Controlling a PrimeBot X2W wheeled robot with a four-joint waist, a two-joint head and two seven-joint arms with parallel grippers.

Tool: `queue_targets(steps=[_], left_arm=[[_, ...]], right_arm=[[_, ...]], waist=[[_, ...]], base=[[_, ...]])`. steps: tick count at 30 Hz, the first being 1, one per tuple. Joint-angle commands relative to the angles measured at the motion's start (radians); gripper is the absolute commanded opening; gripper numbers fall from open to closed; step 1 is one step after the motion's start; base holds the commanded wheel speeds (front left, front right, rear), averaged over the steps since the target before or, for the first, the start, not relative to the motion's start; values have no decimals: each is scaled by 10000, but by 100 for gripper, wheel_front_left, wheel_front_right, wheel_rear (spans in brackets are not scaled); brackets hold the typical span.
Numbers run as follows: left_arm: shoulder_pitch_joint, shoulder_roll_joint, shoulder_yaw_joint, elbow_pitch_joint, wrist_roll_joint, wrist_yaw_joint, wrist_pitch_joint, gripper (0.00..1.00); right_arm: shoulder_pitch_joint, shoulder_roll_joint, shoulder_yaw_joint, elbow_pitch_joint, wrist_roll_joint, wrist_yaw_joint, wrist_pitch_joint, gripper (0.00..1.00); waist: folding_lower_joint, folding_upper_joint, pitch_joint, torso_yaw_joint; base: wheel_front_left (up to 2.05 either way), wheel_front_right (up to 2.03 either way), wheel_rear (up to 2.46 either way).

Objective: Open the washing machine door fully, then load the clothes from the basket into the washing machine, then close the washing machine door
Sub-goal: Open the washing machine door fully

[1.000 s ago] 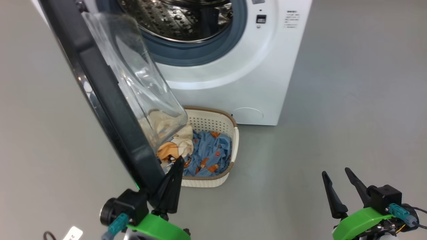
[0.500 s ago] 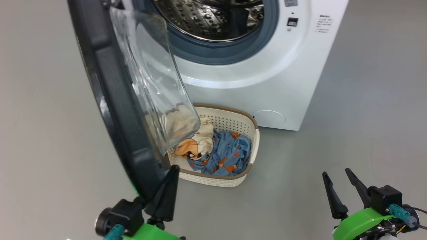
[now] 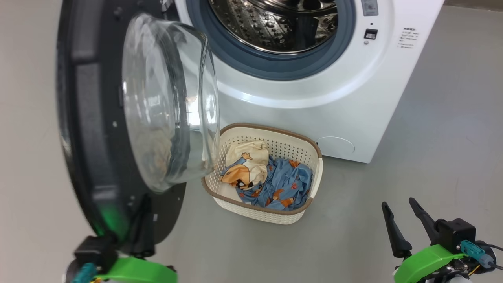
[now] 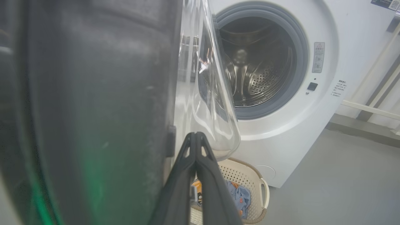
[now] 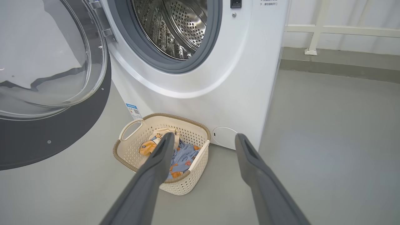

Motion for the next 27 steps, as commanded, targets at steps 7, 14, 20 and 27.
queue_targets(steps=[7, 14, 20, 27], left_arm=[[-89, 339, 1539, -244, -226, 272, -66, 0], [-493, 527, 2440, 223, -217, 271, -67, 0], [-1140, 860, 3411, 1044, -329, 157, -68, 0], [-1822, 894, 4675, 1765, -420, -19, -68, 0]], right_arm=[[-39, -274, 367, -325, 75, 16, -49, 100], [-199, -494, 505, -327, 118, 16, -49, 100], [-356, -680, 638, -283, 117, 16, -49, 100], [-378, -868, 598, -279, 151, 16, -49, 100]], waist=[[0, 0, 140, 169], [0, 0, 369, 97], [0, 0, 599, -80], [0, 0, 795, -136]], base=[[0, 0, 0], [0, 0, 0], [0, 0, 0], [0, 0, 0]])
